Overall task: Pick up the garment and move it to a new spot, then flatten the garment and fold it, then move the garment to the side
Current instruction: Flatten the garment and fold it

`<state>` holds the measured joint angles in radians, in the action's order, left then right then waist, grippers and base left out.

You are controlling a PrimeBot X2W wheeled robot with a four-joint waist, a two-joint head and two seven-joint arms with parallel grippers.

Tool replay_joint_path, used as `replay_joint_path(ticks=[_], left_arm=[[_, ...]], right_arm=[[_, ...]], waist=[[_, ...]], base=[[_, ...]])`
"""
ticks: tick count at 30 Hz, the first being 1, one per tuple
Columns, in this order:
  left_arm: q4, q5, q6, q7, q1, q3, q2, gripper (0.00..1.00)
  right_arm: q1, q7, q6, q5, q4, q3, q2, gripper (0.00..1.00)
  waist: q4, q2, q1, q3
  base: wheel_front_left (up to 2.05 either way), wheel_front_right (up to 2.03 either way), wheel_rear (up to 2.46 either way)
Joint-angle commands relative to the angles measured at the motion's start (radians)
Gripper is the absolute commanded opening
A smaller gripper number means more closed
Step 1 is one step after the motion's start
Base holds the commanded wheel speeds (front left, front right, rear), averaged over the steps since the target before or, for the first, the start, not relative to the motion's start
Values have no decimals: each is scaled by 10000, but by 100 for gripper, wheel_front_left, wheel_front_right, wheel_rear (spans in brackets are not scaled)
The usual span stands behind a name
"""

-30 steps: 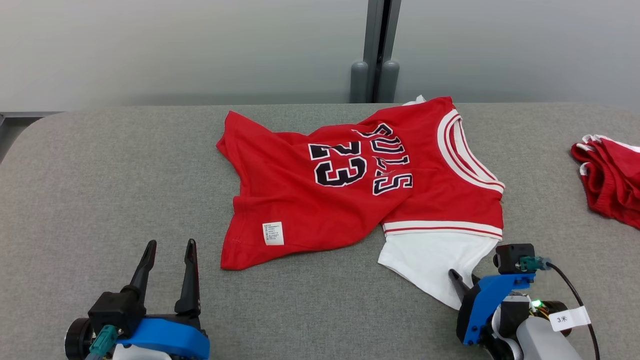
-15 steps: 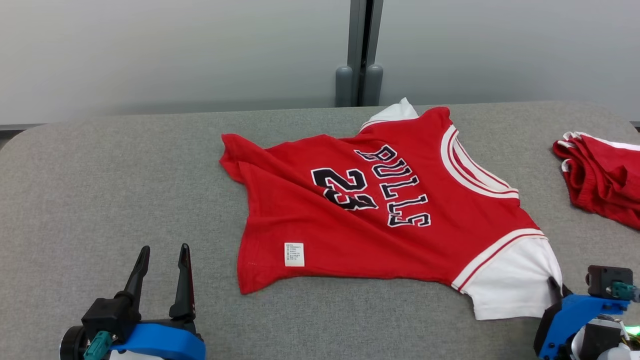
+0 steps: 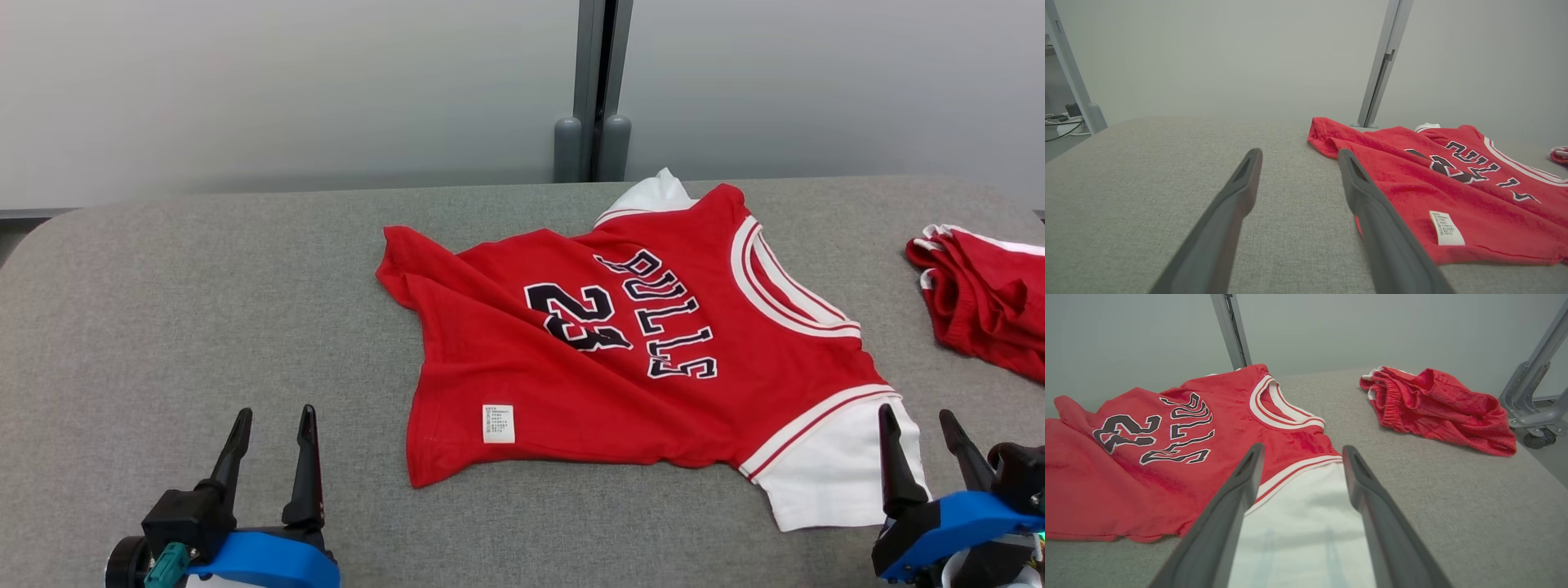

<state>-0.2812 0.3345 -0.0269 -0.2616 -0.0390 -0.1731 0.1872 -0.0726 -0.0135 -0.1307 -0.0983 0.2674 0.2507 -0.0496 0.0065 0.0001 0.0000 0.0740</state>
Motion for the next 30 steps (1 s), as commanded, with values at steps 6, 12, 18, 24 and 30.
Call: replay_joint_path(ticks=[6, 12, 18, 24, 30], left_arm=[[-166, -74, -76, -46, 189, 83, -67, 100], [-236, -118, -115, -46, 405, 139, -176, 100], [-172, -209, -167, -46, 575, 203, -201, 100], [-196, -264, -163, -46, 674, 272, -232, 100], [-252, -301, -211, -47, 669, 275, -253, 100]], right_arm=[[659, 1252, -2, -293, -778, -480, -21, 100], [1132, 1783, -2, -276, -1273, -735, -20, 100], [1404, 1689, -2, -295, -1618, -866, -20, 100], [1445, 1530, -2, -298, -1753, -1012, -19, 100], [1413, 1299, -2, -354, -1727, -1172, -19, 100]], waist=[[-50, -1, 0, -335], [-115, -1, 0, -687], [-150, -1, 0, -833], [-135, -1, 0, -888], [-127, -1, 0, -841]], base=[[0, 0, 0], [0, 0, 0], [0, 0, 0], [0, 0, 0], [0, 0, 0]])
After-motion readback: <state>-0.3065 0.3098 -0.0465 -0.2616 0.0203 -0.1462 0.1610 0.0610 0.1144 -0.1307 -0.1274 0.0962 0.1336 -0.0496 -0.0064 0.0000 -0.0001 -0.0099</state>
